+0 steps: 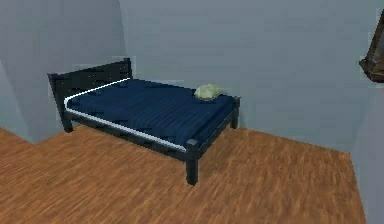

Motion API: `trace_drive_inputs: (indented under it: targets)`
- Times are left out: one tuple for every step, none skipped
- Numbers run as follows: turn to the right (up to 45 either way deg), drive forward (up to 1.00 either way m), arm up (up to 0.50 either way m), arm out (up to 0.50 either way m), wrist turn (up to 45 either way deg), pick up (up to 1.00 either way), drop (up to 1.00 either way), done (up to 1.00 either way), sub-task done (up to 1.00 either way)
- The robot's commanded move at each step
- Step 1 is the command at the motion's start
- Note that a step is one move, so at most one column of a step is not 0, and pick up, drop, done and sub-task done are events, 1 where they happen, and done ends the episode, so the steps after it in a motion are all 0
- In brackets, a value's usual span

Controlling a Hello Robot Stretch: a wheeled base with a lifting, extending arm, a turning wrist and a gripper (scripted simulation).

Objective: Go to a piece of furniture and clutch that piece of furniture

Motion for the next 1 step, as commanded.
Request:
trace_drive_inputs:
  targets:
    - [6.0, 0.0, 0.0, 0.0, 0.0, 0.0, 0.0, 0.0, 0.0]
